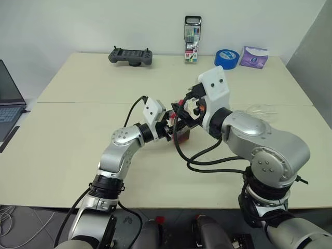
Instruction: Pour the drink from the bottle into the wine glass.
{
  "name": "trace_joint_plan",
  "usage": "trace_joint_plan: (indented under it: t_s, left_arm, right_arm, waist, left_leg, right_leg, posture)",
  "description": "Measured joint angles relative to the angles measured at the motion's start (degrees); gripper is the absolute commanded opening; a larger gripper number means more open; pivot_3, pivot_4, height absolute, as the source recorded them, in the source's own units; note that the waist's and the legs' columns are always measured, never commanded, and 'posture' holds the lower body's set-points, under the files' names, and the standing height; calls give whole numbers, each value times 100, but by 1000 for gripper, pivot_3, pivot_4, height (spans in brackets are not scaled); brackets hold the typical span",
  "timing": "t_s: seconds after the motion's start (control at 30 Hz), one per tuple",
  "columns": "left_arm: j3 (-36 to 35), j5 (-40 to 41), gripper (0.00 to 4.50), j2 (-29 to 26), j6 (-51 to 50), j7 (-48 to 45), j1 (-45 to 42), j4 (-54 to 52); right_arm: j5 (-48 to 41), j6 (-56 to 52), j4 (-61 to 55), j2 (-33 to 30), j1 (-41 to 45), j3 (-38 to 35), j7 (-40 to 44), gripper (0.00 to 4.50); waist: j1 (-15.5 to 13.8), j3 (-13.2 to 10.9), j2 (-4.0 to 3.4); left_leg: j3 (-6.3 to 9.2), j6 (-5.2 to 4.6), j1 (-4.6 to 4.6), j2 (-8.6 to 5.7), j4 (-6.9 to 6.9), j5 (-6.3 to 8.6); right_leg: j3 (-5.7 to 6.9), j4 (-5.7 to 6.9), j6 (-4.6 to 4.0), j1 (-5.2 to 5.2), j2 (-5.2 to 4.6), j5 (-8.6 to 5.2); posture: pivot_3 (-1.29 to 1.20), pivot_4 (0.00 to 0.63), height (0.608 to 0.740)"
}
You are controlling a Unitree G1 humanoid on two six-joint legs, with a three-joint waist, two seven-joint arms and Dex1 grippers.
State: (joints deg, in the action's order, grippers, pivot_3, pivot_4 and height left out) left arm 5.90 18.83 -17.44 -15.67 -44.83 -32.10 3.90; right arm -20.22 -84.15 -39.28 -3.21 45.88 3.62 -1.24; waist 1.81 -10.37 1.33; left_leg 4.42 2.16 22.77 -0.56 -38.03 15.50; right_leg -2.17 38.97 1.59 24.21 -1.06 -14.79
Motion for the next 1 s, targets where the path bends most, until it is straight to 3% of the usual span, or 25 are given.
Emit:
trace_joint_plan:
  t_s: [0.67,0.9,1.0]
  left_arm:
    - [8,6,1960,8,-39,-159,38,-17]
    - [3,7,1958,6,-75,-145,39,-63]
    - [3,7,1957,-12,-105,-132,39,-99]
  right_arm:
    - [776,499,316,618,-534,502,-449,4144]
    - [774,575,335,660,-537,660,-352,1877]
    - [785,612,335,574,-537,702,-331,1873]
  waist:
    - [10,0,0]
    - [13,0,0]
    - [13,0,0]
  left_leg:
    - [1,-1,-2,1,2,1]
    - [2,-1,-2,2,2,1]
    - [1,-1,-2,1,2,1]
  right_leg:
    - [4,0,0,0,2,0]
    - [4,0,0,0,2,0]
    - [4,0,0,0,2,0]
  posture:
    - [0,150,740]
    - [0,150,740]
    - [0,150,740]
